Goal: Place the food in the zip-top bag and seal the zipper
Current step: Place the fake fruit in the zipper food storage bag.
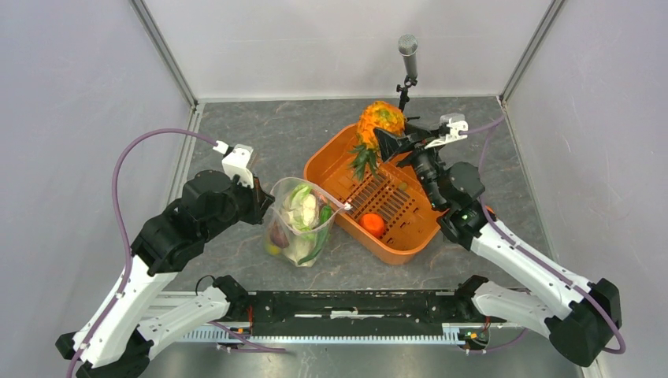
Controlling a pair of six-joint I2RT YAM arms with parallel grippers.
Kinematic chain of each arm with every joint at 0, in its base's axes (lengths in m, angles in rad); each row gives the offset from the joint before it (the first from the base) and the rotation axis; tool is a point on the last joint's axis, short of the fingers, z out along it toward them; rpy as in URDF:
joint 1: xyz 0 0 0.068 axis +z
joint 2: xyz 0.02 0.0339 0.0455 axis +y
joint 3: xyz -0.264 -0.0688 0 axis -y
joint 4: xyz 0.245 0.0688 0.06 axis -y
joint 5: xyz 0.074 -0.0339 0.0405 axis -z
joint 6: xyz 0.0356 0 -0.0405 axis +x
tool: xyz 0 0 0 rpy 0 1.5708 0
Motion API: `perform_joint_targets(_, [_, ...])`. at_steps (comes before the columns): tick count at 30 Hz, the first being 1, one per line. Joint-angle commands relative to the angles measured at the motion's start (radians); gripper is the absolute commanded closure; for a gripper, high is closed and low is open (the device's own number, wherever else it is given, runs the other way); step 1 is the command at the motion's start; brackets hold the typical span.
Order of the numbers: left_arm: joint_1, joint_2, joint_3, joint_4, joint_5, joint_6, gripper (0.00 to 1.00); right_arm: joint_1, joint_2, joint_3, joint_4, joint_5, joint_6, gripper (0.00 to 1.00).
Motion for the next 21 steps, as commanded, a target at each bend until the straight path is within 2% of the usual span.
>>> perform_joint_targets(1, [0.003, -0.004, 0.026, 0.046, -0.017, -0.010, 0.98, 0.019, -0.040, 0.092, 0.134, -0.195, -0.116, 0.76])
perform_joint_targets(6, [0.002, -0.001, 0.027, 0.055, -0.036, -0.021, 0.98, 0.083, -0.037, 0.122, 0.189, -0.330, -0.119, 0.77])
perform_joint_targets(12, [0.003, 0.008, 0.033, 0.055, -0.046, -0.042, 0.98, 0.187, -0.011, 0.105, 0.302, -0.415, -0.134, 0.77])
perform_joint_targets(21, [0.003, -0.001, 0.028, 0.070, -0.034, -0.064, 0.98, 0.243, 0.070, 0.042, 0.438, -0.500, -0.113, 0.78])
